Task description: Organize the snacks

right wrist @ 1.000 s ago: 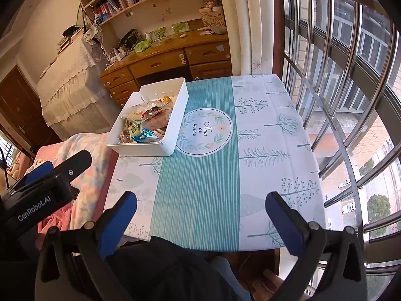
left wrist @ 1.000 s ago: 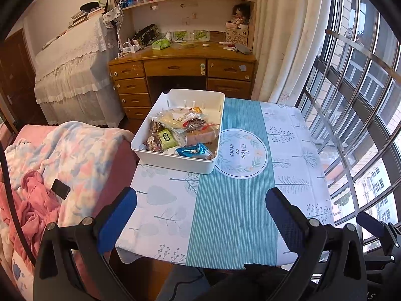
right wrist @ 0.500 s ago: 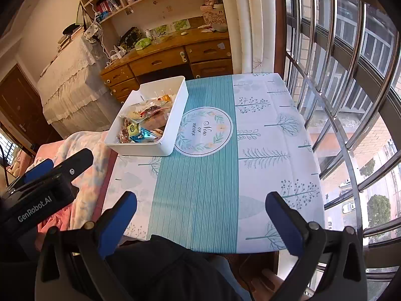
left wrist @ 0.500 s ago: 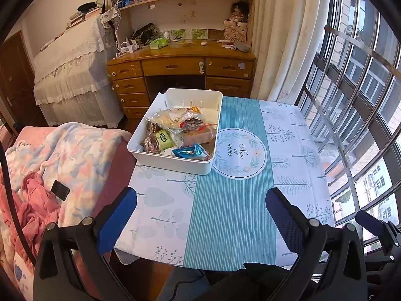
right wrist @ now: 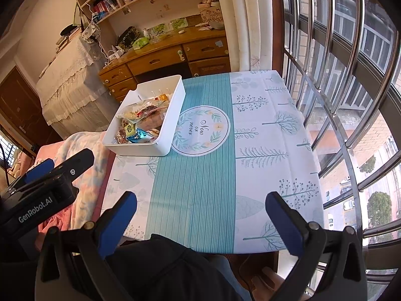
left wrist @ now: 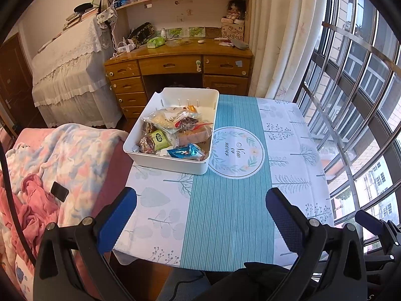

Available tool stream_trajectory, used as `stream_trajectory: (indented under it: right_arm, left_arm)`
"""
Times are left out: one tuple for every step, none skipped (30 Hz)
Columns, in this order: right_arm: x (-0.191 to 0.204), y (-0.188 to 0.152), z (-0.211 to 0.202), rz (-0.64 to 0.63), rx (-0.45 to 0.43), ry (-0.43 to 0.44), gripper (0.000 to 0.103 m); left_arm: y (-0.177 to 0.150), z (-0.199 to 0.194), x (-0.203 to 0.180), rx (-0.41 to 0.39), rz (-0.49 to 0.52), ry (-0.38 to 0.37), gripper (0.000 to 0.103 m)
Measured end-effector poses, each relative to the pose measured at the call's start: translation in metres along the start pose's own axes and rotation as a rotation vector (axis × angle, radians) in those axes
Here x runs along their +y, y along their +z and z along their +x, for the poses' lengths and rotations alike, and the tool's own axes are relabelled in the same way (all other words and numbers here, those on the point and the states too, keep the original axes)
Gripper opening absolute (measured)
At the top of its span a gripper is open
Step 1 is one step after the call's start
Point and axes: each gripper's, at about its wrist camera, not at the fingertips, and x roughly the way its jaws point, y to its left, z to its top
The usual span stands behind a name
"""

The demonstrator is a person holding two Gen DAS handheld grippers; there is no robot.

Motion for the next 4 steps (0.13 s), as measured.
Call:
stream_trajectory:
  right_arm:
    - [0.0002, 0.0004, 0.0001, 0.0, 0.0, 0.0, 0.103]
    - [0.0001, 0.0002, 0.0001, 0.0, 0.0, 0.0, 0.103]
    - [-0.0001, -0.0001, 0.0001, 0.0, 0.001, 0.001, 0.103]
    - [0.0003, 0.0004, 0.0, 0.001, 0.0, 0.0, 0.103]
  left_arm:
    - [0.0, -0.0002, -0.0002, -0.001, -0.001, 0.0, 0.102]
    - [0.0, -0.0001, -0.0002, -0.001, -0.001, 0.001, 0.102]
    - [0.0002, 0.0, -0.0003, -0.001, -0.001, 0.001, 0.102]
    - [0.0002, 0.0, -0.0004, 0.0, -0.001, 0.001, 0.102]
